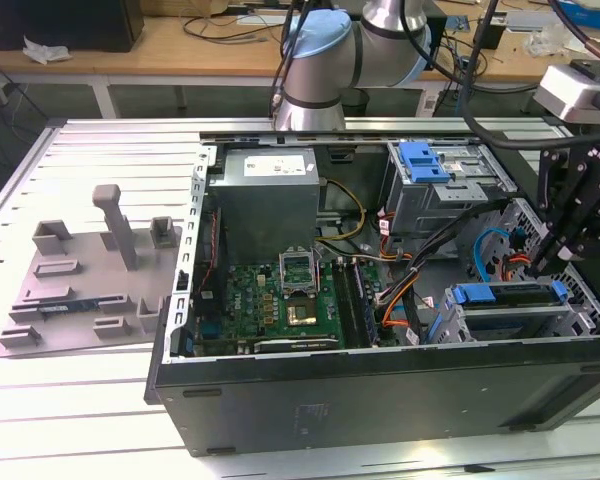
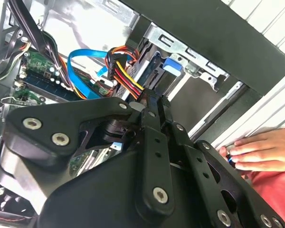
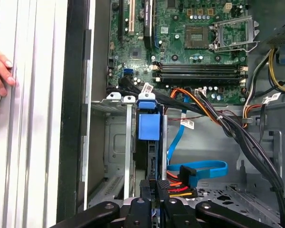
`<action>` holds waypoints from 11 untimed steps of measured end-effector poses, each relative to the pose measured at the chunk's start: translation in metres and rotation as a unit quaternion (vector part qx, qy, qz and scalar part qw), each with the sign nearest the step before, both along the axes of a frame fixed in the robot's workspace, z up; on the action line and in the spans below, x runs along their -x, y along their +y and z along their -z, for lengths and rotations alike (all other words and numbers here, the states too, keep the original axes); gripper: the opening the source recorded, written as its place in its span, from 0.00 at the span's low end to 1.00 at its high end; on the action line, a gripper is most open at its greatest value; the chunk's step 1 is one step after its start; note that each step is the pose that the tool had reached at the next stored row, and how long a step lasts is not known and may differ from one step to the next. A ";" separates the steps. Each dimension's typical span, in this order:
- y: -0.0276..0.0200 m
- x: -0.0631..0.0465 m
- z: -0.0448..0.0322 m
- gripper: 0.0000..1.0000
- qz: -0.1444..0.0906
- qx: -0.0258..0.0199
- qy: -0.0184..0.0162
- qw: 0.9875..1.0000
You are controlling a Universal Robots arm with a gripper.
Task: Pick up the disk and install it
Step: 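Insert the first disk wire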
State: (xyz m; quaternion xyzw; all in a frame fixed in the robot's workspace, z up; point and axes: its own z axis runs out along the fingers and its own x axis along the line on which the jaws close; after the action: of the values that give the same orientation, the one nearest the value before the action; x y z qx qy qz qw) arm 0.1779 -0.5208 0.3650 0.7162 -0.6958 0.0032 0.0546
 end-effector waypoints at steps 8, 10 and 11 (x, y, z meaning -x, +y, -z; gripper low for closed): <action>0.0000 0.000 0.0001 0.16 0.000 -0.013 -0.004 1.000; 0.0000 0.000 0.0004 0.16 0.000 -0.023 -0.005 1.000; -0.0002 0.000 0.0017 0.16 0.002 -0.025 -0.005 1.000</action>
State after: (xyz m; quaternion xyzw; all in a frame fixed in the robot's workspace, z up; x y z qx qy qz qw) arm 0.1779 -0.5210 0.3633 0.7162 -0.6970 -0.0102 0.0334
